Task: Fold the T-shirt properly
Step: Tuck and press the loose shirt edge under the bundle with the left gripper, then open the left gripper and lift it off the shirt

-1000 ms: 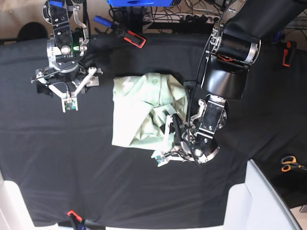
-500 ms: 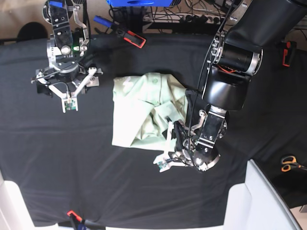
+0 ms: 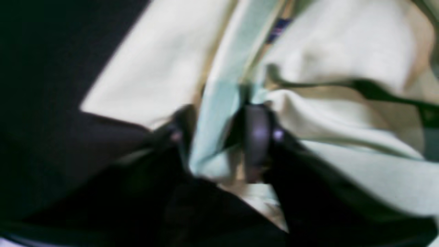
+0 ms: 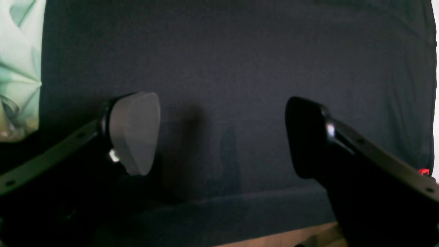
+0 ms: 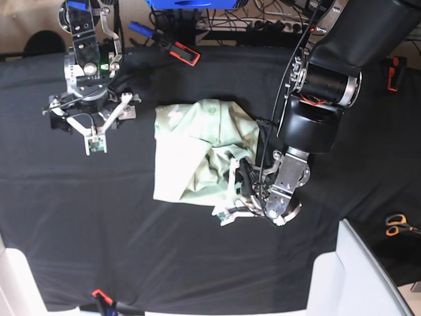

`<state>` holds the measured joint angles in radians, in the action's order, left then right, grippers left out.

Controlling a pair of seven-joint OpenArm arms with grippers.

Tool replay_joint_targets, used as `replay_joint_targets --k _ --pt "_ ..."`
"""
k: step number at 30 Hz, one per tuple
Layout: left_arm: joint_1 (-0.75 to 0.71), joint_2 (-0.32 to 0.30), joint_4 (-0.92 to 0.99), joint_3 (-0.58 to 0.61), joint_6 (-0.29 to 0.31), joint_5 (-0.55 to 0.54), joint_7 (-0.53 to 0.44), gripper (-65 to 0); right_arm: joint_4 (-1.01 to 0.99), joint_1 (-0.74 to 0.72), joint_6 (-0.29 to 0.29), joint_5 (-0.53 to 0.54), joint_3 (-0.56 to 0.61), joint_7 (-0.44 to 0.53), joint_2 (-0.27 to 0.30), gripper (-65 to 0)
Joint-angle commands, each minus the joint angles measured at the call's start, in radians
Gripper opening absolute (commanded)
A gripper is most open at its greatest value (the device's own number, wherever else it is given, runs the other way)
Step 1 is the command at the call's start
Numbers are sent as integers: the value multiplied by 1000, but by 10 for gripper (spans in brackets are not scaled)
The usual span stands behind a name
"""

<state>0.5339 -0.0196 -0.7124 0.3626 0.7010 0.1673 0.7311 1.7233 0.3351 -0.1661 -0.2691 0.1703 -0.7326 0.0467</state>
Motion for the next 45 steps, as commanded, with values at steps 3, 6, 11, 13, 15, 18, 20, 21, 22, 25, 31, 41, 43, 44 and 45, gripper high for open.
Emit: replay_joint_targets --k 3,6,11,13,15,18,20,21,22,25,31,41,43,44,45 --pt "24 5 -10 0 -3 5 -5 -591 17 -4 -6 -11 -1 15 2 -107" --pt "25 5 -13 -1 -3 11 -5 -605 17 -4 -6 -11 -1 15 2 -107" --pt "28 5 -68 0 -3 15 0 -611 13 -4 -6 -11 -1 15 2 -107" --pt "32 5 -99 0 -3 15 20 -645 13 -4 -6 -11 -1 15 2 -107" --pt "35 5 -123 0 -3 15 46 -650 13 -4 -6 -11 -1 15 2 -107" --pt "53 5 -135 0 -3 15 52 -650 13 -6 -6 -11 -1 15 2 -107" --pt "55 5 -135 0 -3 15 52 -650 13 -6 -6 -11 -1 15 2 -107" --pt "59 7 -135 0 -3 16 52 -650 13 -6 -6 -11 -1 15 2 -107" --pt "62 7 -135 2 -3 16 52 -650 13 -6 -6 -11 -1 15 2 -107" --pt "65 8 -134 2 -3 7 48 -650 13 -6 -6 -11 -1 15 2 -107" --pt "67 28 -132 2 -3 16 0 -650 13 -8 -6 -11 -1 15 0 -107" --pt "68 36 -132 98 -3 16 -9 -650 13 -8 -6 -11 -1 15 0 -107" --pt "68 36 -132 114 -3 15 -9 -650 17 -8 -6 -11 -1 15 0 -107" --pt "68 36 -132 114 -3 15 -9 -640 19 -6 -6 -11 1 15 0 -107" --pt "68 36 -132 112 -3 15 -8 -593 19 -6 -6 -11 1 15 0 -107"
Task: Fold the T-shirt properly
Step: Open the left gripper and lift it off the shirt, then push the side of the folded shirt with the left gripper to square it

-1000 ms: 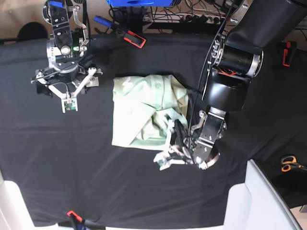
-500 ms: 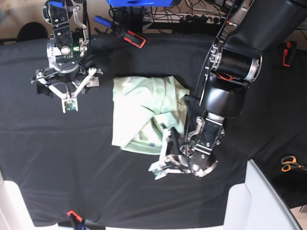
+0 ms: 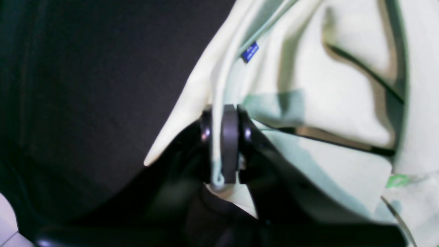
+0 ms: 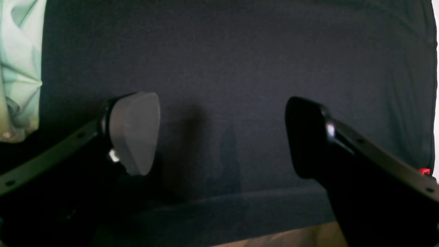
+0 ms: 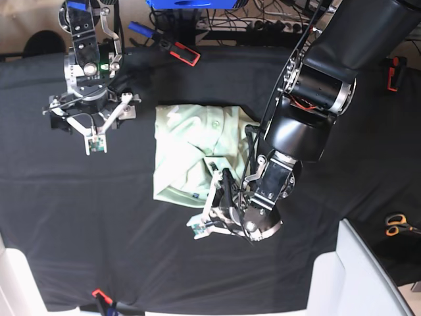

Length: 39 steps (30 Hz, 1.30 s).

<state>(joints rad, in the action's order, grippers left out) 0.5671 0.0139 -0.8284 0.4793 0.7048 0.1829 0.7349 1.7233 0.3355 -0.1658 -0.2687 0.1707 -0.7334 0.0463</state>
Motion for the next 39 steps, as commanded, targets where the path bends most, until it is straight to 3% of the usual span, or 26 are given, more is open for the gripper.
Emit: replay_joint_targets --k 1,4,7,11,15,20,22,26,27,29,33,39 --pt "35 2 -22 -4 -7 -1 -11 -537 19 -6 -7 -11 0 16 0 -107" --pt "51 2 -27 -4 -7 -1 -7 -353 19 -6 -7 -11 0 16 0 -107" --pt "67 -9 -27 -6 -37 -3 -5 -270 19 -2 -7 -11 0 16 0 -107" --pt "74 -21 -104 -8 -38 -13 48 -267 19 0 -7 -11 0 16 0 -107" --pt "-9 -29 -374 -8 -37 -13 248 -269 19 0 -7 -11 0 16 0 -107" --pt "-206 -93 -737 -75 -37 -7 427 -275 19 14 -7 -11 -6 16 4 -107" --pt "-287 -119 -834 -141 -37 -15 472 -336 19 18 -7 -11 -6 16 5 -107" --pt "-450 -131 -945 -305 -37 -39 487 -578 19 21 -7 -11 -3 16 5 -107" --pt "-480 -133 -954 -333 -35 -64 487 -591 19 21 -7 -11 -1 16 4 -107" --pt "-528 -134 -957 -371 -7 -142 487 -564 19 21 -7 -11 -1 16 2 -107" --pt "-588 -151 -958 -414 -7 -294 487 -410 19 21 -7 -11 -1 16 2 -107" --pt "-602 -151 -945 -436 -7 -362 484 -386 19 24 -7 -11 -1 16 2 -107"
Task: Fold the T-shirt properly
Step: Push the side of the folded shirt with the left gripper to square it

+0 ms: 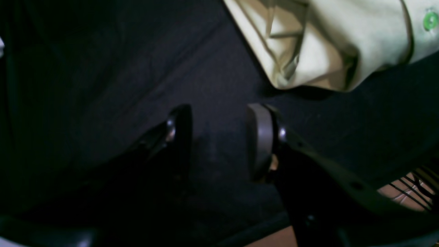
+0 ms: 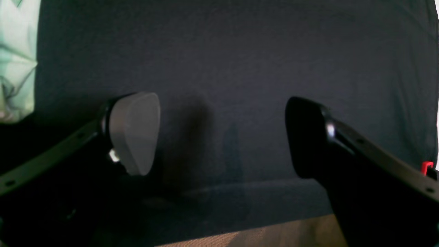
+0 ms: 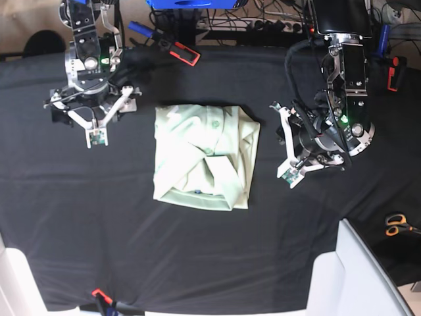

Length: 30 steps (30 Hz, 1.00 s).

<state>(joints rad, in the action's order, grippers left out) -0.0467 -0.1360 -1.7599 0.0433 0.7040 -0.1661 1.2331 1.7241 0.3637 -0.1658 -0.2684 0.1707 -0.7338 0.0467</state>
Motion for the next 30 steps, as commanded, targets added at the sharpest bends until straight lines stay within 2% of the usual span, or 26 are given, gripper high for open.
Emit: replay_joint_targets --k 1,8,11,19,30 --pt "12 2 1 4 -6 -16 -14 -386 18 -1 -7 -12 -1 16 2 -107" --pt "28 2 107 27 -6 -149 -20 -385 18 10 -7 -12 -1 16 2 -107" --pt "26 2 128 30 -6 -152 -79 -385 18 16 -7 -12 -1 16 2 -107" --pt "28 3 240 30 -6 -152 -143 -385 18 19 -7 -12 -1 18 2 -107" --pt "94 17 326 60 -6 -152 -149 -385 18 19 -7 -12 -1 18 -11 -107"
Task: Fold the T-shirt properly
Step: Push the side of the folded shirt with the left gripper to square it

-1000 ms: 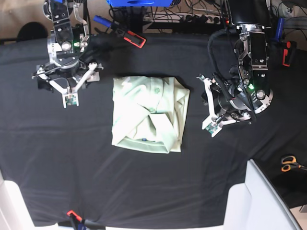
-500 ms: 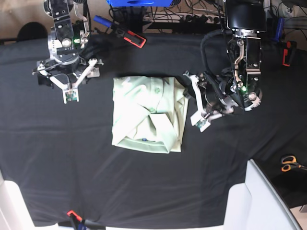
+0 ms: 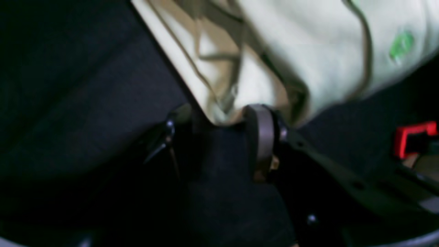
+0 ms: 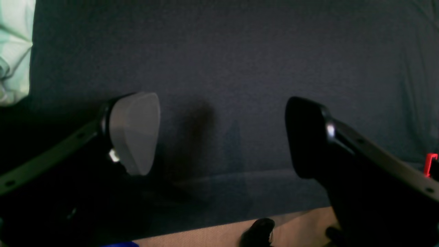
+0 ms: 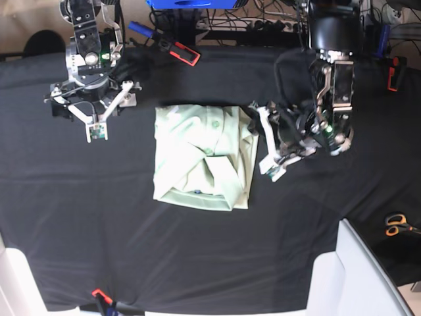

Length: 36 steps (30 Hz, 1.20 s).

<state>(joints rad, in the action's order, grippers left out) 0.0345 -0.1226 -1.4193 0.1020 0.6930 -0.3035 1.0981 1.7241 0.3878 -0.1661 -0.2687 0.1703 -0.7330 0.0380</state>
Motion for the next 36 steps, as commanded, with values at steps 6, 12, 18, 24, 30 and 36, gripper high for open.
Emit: replay_joint_targets --k 6,12,18,24,30,36 --pt "49 14 19 106 5 -16 -14 -391 18 -5 -6 -11 -1 17 -3 -107" --pt "51 31 21 117 5 -15 -14 -396 18 -5 -6 -11 -1 17 -3 -107" --pt "51 22 21 114 5 -15 -14 -529 18 -8 -6 -11 -1 17 -3 -107" --pt "49 10 21 118 5 -13 -14 -650 18 -10 -6 -11 -1 17 -3 -107" --pt "40 5 -2 115 5 -13 -8 -650 18 -10 -6 -11 -1 17 -3 -107" --pt "-32 -35 -102 112 5 -13 -6 -650 18 -11 -6 -11 -1 17 -3 -107"
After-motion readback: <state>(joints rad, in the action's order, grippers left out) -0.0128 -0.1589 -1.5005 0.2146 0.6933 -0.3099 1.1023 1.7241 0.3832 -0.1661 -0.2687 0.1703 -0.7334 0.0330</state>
